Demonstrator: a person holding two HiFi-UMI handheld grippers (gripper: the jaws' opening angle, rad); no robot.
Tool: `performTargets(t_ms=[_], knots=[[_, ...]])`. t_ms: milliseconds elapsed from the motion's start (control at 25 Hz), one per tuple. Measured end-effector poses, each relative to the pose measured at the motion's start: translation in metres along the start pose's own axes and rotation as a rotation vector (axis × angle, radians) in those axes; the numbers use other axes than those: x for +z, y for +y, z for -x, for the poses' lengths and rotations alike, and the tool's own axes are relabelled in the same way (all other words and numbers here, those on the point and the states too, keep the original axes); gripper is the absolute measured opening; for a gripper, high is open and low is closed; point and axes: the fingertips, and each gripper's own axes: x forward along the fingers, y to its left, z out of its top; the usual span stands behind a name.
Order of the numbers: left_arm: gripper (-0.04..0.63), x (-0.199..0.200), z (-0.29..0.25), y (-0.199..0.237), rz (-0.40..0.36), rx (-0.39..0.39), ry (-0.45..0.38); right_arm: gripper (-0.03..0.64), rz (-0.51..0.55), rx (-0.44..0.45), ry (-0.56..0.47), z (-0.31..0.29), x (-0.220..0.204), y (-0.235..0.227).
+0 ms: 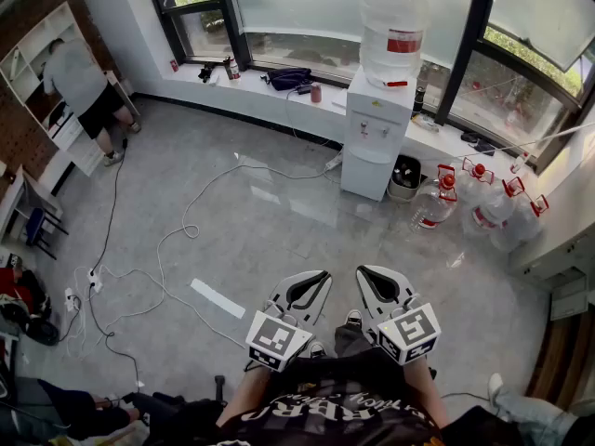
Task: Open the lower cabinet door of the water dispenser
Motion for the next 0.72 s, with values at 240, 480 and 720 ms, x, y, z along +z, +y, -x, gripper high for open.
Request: performTargets(t_ms=[240,480,720], knots=[[0.026,0.002,-0.018,0.010,0.003,0.004,0.010,0.012,-0.006,0.013,-0.006,-0.009,0.002,-0.015],[0.026,0.007,-0.045,0.018,0.005,0.005,0.024,0.012,-0.015,0.046,-0.002,-0.019,0.000,-0.041],[0.026,0.016,-0.086,0.020,-0.008,-0.002,0.031,0.012,-0.043,0.018,-0.007,-0.024,0.006,-0.084]])
